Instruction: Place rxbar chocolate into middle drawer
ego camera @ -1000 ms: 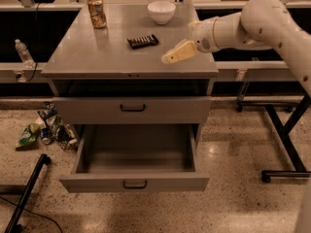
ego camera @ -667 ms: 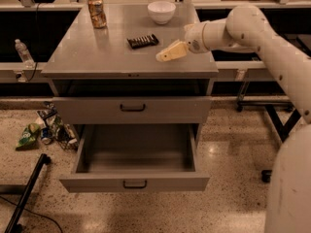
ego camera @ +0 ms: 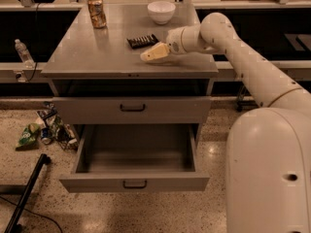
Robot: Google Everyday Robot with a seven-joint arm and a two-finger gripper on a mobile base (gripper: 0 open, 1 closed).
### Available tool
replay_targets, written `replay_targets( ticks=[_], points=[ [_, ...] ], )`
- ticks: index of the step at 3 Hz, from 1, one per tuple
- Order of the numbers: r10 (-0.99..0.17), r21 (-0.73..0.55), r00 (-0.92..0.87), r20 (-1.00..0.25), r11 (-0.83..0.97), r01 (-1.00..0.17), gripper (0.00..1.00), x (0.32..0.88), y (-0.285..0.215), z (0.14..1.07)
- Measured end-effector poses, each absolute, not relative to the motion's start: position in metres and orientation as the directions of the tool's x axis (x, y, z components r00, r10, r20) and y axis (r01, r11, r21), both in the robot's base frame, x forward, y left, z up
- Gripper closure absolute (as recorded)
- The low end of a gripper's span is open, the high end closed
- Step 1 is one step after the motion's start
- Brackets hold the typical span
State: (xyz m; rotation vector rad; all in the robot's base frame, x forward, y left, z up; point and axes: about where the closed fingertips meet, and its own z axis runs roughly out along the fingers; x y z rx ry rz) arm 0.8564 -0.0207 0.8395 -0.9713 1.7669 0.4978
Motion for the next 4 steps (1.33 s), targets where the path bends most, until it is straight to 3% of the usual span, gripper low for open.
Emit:
replay_targets(
  ticks=[3, 4],
  points=[
    [-0.299, -0.049, -0.173, -0.938, 0.611, -0.79, 0.0, 0.898, 0.026, 0.836],
    [-0.284, -0.047, -0.17, -0.944, 0.623, -0.781, 0.18, 0.909, 0.029, 0.836]
  ],
)
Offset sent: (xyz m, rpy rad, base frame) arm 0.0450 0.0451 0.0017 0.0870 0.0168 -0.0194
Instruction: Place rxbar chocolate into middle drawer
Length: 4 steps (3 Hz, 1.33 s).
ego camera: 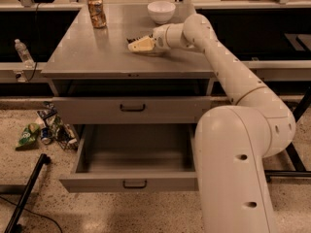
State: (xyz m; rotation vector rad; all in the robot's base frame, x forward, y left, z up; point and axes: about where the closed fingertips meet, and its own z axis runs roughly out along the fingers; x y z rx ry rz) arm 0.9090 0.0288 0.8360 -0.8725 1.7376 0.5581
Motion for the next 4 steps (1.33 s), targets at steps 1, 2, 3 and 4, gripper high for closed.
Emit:
replay_targets(
  ticks=[1, 2, 3, 4],
  points=[
    [-0.286, -0.05, -0.165, -0.944, 0.618, -0.785, 0.49, 0.916, 0.038, 0.833],
    [-0.295, -0.054, -0.162, -0.942, 0.608, -0.792, 0.72, 0.917, 0.042, 0.83],
    [-0.299, -0.061, -0.122, -0.946, 0.537, -0.841, 1.0, 0.891, 0.037, 0.853],
    [-0.316, -0.044, -0.126, -0.94, 0.479, -0.877, 1.0, 0.856, 0.023, 0.86]
  ],
)
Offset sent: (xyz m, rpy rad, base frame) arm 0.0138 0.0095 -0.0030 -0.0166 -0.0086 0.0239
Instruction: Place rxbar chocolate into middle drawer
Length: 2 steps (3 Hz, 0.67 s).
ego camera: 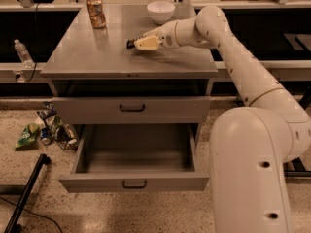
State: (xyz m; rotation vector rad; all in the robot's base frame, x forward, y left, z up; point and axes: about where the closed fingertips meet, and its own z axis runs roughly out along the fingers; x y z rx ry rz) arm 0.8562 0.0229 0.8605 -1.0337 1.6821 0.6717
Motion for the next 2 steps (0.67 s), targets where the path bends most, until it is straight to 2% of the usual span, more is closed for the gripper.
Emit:
replay_targets(
  ticks=[2],
  points=[
    [-0.323, -0.007, -0.138, -0.936, 0.408, -0.913, 1.0, 0.737, -0.039, 0.87]
  ],
)
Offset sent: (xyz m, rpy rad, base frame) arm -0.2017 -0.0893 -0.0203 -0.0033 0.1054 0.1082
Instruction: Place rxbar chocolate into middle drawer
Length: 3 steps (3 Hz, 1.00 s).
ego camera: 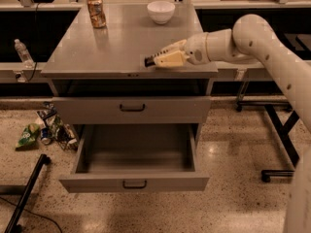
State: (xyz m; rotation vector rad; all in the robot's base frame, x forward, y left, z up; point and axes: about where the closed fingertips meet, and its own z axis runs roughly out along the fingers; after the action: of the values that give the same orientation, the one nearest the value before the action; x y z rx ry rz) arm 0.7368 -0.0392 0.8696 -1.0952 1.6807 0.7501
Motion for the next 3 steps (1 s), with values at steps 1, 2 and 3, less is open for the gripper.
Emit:
replay_targets(
  ticks=[1, 2, 3],
  points=[
    [-0.328, 0.001, -0.148, -0.933, 0.41, -0.912, 1.0, 0.68, -0.055, 0.867],
    [-0.364, -0.005, -0.158, -0.918, 0.408, -0.913, 1.0, 0.633, -0.064, 0.849],
    [-0.411, -0.013, -0.172, -0.895, 0.41, -0.912, 1.0, 0.594, -0.075, 0.813]
  ],
)
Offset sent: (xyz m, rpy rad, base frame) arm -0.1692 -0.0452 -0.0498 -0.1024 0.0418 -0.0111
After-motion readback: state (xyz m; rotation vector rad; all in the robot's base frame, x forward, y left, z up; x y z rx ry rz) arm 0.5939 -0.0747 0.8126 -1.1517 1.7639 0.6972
